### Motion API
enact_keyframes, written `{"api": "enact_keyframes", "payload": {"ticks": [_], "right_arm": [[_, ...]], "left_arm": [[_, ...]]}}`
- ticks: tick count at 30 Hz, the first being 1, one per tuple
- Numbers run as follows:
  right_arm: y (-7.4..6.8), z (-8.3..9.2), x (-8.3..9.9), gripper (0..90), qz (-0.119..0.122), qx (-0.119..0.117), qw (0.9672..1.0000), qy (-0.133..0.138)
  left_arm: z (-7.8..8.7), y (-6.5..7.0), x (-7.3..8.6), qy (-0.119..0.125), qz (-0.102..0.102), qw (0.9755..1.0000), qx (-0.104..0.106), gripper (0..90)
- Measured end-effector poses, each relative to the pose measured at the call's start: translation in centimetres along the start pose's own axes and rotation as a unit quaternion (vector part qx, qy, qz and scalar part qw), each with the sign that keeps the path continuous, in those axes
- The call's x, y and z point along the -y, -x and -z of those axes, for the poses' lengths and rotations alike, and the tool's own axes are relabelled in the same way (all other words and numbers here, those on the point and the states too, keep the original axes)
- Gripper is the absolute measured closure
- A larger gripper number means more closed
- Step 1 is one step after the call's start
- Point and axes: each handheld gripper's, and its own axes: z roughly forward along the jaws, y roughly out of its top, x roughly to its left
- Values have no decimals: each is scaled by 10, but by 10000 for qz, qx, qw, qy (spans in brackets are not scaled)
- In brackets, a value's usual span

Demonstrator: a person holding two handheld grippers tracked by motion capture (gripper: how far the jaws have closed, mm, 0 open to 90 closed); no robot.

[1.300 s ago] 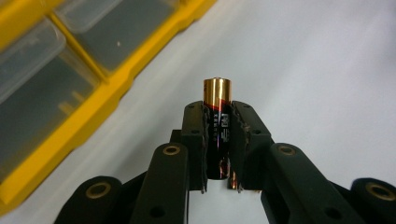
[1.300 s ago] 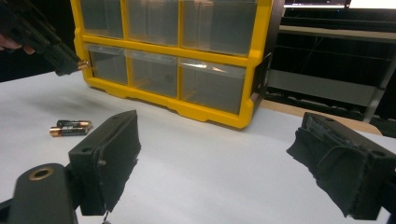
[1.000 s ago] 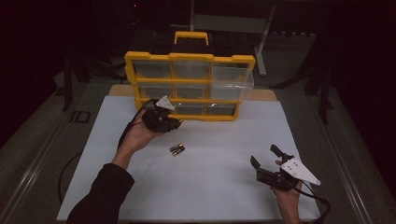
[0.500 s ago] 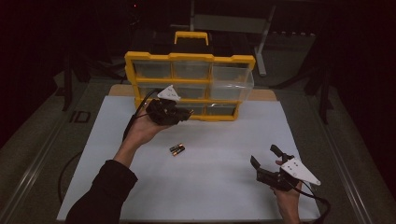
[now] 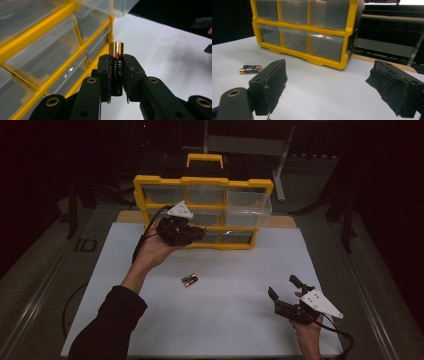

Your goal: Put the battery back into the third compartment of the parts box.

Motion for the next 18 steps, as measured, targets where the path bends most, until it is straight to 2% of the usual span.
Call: {"api": "enact_keyframes", "payload": {"ticks": [5,12,18], "right_arm": [[0,0,0,131,-1,-2,10000,-2],[0,0,0,131,-6,-1,10000,2],[0,0,0,130,-7,-2,10000,6]], "left_arm": [[4,-1,-9,158,-31,9999,7,776],[4,-1,-18,256,-101,9996,11,776],[3,-2,-24,377,-81,9993,12,776]]}}
